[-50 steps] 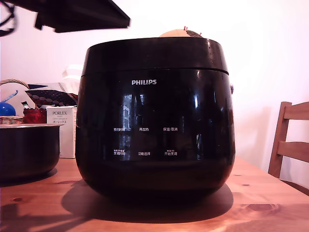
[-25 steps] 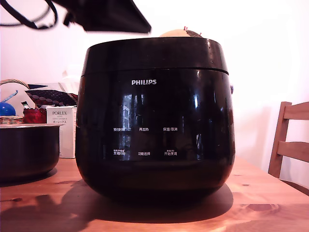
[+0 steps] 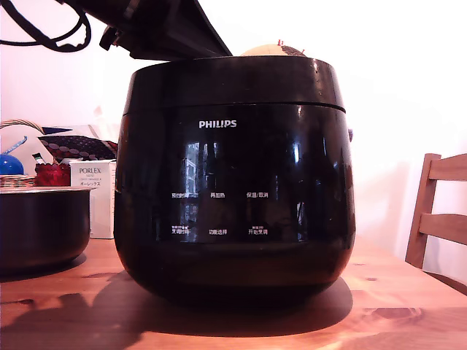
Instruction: Open the rice cooker by pressing the large metal button on the top of its lid with medium force
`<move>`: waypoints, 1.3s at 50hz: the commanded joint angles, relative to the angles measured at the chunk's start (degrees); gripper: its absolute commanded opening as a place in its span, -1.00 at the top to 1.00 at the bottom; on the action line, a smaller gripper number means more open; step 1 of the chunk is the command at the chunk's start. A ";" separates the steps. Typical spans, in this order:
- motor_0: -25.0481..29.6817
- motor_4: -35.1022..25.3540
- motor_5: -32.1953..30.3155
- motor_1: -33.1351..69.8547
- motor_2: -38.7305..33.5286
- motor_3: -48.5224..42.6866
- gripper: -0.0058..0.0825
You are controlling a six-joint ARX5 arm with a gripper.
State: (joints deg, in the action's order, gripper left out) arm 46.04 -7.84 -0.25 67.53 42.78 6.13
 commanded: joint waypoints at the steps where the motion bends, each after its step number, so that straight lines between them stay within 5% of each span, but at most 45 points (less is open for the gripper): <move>1: 0.26 -0.02 -0.24 0.74 -1.31 -3.23 0.92; 48: 0.26 2.58 -0.24 6.78 -1.31 -12.33 0.92; 65: 0.26 1.97 0.28 6.67 -1.31 -6.93 0.92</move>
State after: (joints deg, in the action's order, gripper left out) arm 46.46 -5.89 -0.19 70.39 46.28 1.72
